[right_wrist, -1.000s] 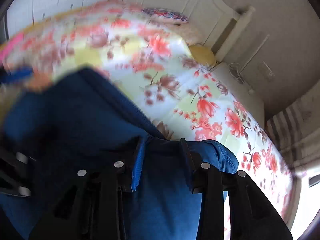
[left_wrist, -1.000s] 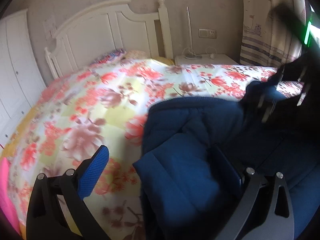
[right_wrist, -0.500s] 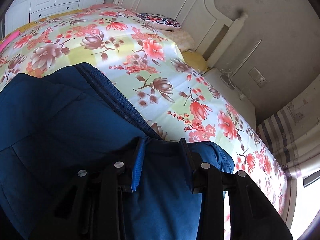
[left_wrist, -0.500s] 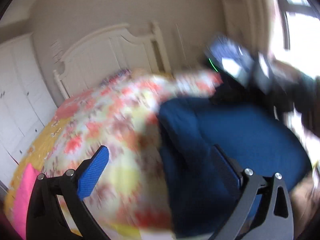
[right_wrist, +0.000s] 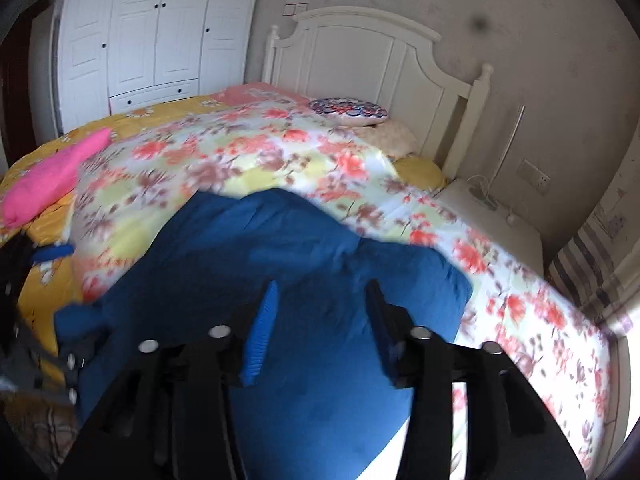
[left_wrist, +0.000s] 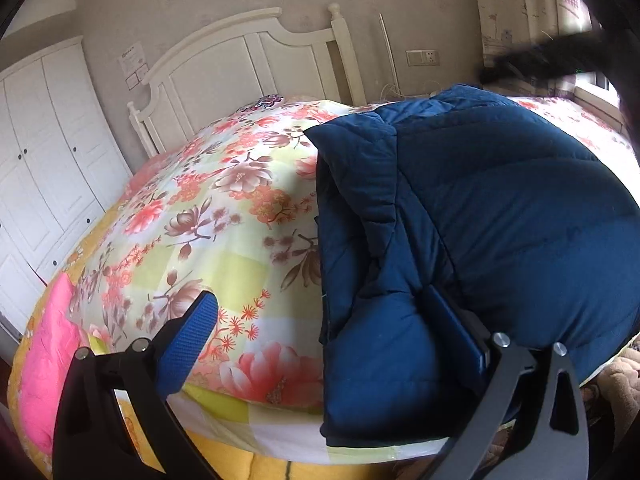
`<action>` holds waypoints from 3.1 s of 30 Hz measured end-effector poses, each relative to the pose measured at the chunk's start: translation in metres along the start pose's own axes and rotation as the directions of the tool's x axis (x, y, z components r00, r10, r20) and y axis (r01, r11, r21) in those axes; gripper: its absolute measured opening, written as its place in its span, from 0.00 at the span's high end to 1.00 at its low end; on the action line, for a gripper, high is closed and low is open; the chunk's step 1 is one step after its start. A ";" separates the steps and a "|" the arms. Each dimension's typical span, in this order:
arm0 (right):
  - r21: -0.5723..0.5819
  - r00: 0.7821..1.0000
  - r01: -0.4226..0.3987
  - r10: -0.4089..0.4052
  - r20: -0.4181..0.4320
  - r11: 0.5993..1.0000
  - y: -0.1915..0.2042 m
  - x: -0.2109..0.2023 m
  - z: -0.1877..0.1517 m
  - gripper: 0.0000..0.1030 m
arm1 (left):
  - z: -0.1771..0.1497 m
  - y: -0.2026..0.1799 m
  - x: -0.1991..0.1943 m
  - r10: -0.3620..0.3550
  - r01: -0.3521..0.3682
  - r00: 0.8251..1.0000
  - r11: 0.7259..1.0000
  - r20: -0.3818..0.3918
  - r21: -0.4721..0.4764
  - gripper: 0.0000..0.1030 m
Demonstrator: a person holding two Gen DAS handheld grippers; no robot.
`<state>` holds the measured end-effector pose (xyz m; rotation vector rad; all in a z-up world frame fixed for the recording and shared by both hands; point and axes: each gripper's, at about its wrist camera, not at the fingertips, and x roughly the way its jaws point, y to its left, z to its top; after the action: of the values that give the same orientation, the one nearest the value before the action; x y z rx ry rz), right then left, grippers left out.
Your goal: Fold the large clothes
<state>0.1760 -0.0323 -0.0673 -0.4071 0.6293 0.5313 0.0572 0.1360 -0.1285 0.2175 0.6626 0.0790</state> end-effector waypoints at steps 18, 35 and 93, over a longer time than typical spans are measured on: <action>-0.023 0.996 -0.005 0.007 0.085 1.000 0.059 -0.061 -0.101 0.42 | -0.002 0.004 0.005 -0.030 0.029 0.999 0.999 -0.012 -0.031 0.02; 0.282 0.984 -0.179 0.169 0.058 0.943 0.002 -0.065 -0.098 0.11 | 0.025 0.084 0.012 -0.434 0.393 0.901 0.829 -0.014 -0.397 0.02; 0.474 0.999 0.005 -0.022 0.030 0.881 -0.242 0.011 -0.115 0.38 | 0.226 -0.178 0.214 -0.634 0.610 0.773 0.757 -0.036 -0.237 0.56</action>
<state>0.2726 -0.2789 -0.1115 0.0629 0.6980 0.3519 0.3655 -0.0463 -0.1234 -0.2296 0.8083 -0.4895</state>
